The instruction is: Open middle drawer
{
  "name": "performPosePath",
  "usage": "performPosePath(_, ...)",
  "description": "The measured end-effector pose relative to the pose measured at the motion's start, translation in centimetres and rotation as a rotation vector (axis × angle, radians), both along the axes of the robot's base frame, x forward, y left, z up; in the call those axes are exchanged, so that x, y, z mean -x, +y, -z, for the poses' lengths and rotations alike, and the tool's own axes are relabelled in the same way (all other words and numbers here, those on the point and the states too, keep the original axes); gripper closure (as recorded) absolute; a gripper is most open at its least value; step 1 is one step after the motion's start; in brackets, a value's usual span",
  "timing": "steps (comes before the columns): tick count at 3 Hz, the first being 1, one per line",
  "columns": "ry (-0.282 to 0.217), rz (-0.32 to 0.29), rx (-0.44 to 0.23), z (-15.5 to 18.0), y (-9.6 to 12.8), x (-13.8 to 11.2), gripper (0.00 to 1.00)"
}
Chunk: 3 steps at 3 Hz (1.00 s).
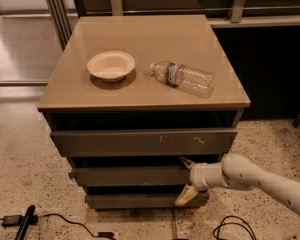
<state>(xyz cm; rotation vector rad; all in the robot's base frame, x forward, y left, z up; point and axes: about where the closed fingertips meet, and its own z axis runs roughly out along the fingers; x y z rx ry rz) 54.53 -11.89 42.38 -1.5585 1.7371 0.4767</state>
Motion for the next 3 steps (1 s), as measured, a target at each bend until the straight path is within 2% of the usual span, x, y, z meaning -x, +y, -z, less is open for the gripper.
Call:
performPosePath(1,0.0,0.0,0.0,0.0,0.0,0.0,0.02)
performPosePath(3,0.0,0.0,0.0,0.0,0.01,0.0,0.47)
